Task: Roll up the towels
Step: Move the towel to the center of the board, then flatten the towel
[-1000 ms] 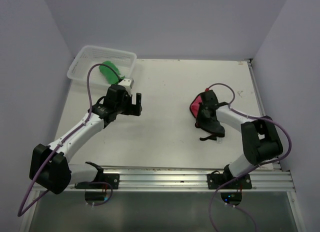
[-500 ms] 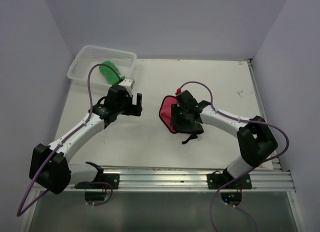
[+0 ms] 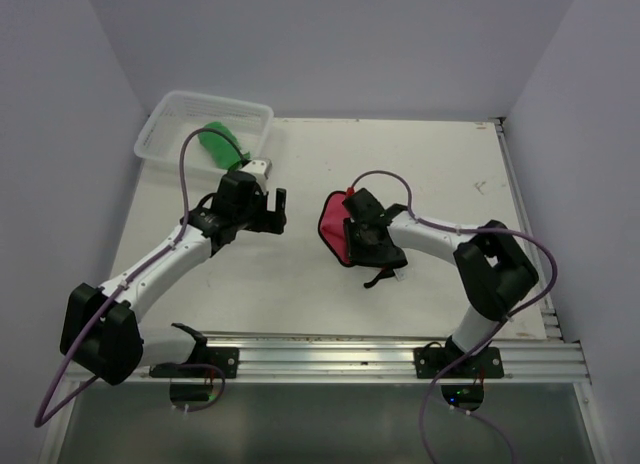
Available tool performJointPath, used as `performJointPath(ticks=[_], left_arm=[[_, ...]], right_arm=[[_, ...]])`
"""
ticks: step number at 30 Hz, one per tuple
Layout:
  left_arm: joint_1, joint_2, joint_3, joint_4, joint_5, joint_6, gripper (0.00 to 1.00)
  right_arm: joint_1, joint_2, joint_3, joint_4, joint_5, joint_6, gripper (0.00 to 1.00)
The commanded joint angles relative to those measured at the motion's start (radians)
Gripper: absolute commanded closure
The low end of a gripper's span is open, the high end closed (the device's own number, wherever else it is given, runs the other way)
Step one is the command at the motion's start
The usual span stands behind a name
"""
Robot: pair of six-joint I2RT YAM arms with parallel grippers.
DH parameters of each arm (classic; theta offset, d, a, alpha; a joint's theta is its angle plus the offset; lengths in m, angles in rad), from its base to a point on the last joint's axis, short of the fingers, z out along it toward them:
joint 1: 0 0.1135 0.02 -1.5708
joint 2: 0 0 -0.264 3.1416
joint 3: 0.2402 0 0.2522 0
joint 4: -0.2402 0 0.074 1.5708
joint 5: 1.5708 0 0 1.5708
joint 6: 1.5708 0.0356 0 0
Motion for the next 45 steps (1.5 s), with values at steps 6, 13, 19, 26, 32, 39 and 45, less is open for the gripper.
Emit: performJointPath(ticks=[6, 13, 19, 26, 32, 39, 45], left_arm=[[-0.01, 0.015, 0.032, 0.002, 0.003, 0.006, 0.01], [-0.01, 0.018, 0.035, -0.003, -0.001, 0.011, 0.01], [-0.011, 0.021, 0.038, -0.006, 0.007, 0.011, 0.01], [-0.013, 0.014, 0.037, -0.003, 0.016, -0.003, 0.01], [-0.013, 0.025, 0.017, 0.072, 0.098, -0.083, 0.0], [-0.013, 0.162, 0.092, 0.151, 0.092, -0.14, 0.0], [-0.013, 0.296, 0.195, 0.129, 0.085, -0.201, 0.01]], right_arm=[[0.02, 0.087, 0.04, 0.026, 0.057, -0.03, 0.68], [0.028, 0.064, 0.02, 0.024, 0.059, -0.017, 0.84], [0.029, -0.023, 0.016, 0.006, 0.036, -0.004, 0.99], [0.032, -0.158, 0.092, -0.074, -0.047, 0.0, 1.0], [0.034, -0.267, 0.183, -0.183, -0.119, -0.014, 1.0], [0.034, -0.372, 0.172, -0.278, -0.154, -0.036, 1.0], [0.037, -0.471, -0.036, -0.234, -0.228, -0.076, 1.0]])
